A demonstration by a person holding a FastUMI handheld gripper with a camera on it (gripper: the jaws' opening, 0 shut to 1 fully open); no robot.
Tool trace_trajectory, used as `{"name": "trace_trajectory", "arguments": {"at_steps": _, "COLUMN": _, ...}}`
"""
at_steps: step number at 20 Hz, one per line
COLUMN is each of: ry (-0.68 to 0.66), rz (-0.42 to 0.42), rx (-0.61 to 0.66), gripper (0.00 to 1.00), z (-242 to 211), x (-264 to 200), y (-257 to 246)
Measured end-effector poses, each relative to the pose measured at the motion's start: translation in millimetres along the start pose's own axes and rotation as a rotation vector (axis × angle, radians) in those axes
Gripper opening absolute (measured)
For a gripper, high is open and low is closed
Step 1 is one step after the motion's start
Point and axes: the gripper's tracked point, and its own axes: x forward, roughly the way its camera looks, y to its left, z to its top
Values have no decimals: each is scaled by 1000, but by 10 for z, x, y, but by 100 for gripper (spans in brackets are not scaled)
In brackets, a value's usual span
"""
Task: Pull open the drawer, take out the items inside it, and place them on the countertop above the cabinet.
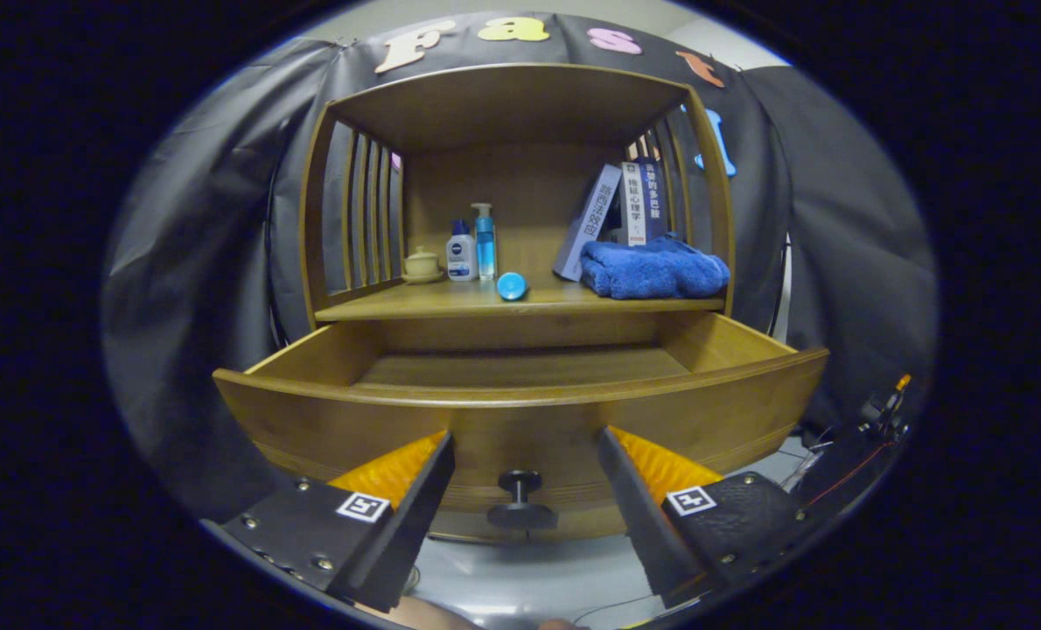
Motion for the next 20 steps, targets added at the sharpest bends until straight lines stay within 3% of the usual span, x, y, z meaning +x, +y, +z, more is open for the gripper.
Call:
{"name": "trace_trajectory", "arguments": {"at_steps": 13, "ry": 2, "rz": -14, "rx": -32, "gripper": 99, "z": 148, "x": 571, "y": 69}}
{"name": "trace_trajectory", "arguments": {"at_steps": 20, "ry": -30, "rz": -22, "rx": -91, "gripper": 99, "z": 139, "x": 613, "y": 60}}
